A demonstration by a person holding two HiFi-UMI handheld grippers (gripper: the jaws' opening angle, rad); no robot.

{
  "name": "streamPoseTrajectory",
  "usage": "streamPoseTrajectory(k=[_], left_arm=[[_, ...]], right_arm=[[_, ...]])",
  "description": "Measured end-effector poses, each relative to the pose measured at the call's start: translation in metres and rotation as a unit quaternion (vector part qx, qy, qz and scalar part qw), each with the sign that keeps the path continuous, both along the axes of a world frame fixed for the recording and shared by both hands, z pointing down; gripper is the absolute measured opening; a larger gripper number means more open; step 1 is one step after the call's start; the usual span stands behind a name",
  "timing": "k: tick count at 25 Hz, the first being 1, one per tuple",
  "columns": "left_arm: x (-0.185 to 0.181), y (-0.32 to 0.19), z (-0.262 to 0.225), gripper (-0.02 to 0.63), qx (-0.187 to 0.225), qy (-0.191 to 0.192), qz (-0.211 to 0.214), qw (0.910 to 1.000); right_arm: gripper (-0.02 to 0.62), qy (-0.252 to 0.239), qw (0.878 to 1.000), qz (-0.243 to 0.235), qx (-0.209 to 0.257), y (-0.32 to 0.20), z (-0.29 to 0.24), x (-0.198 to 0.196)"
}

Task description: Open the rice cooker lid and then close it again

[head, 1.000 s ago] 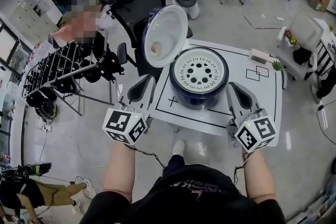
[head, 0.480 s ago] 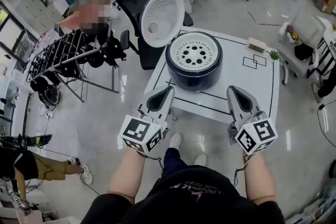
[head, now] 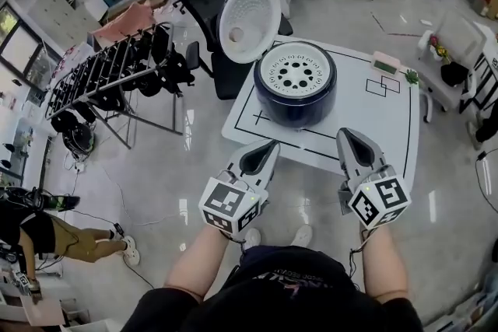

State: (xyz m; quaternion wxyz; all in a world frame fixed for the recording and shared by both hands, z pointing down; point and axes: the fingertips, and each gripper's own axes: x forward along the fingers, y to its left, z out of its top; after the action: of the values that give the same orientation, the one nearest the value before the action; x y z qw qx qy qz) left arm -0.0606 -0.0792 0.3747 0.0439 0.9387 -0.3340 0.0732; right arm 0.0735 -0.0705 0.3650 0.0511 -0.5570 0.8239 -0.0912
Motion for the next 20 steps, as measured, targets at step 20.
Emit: streamPoseTrajectory(k=[20], left_arm=[[-0.087, 0.022, -0.011, 0.003, 0.001, 0.019, 0.081, 0.9965]], right_arm=[[0.001, 0.013, 0.996, 0.093, 0.001, 0.046, -0.012, -0.094]])
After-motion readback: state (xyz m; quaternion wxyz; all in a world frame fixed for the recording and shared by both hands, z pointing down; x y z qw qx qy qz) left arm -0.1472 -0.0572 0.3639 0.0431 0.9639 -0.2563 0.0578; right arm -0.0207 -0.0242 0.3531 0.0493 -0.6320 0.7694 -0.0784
